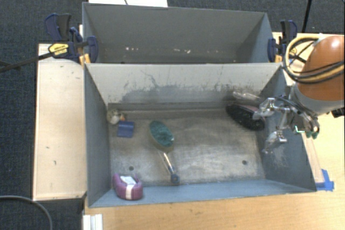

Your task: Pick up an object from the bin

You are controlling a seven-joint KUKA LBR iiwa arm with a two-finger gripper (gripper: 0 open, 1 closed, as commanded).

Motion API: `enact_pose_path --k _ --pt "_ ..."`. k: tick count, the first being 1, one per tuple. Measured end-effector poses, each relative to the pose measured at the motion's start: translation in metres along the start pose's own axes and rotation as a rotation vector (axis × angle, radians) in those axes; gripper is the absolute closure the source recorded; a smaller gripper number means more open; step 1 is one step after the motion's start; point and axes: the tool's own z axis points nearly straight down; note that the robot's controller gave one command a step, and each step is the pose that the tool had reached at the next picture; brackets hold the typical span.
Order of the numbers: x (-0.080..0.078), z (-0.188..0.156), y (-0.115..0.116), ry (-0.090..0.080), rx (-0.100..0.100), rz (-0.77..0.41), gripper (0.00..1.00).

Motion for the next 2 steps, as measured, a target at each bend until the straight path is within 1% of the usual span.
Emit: enact_pose_path --k 1,2 --pt "-0.0349 0.0452 0.0141 -0.034 0.001 0.321 0.0" --pt "-0.0373 0.0434 0.0126 -0.042 0.003 0.319 1.0"
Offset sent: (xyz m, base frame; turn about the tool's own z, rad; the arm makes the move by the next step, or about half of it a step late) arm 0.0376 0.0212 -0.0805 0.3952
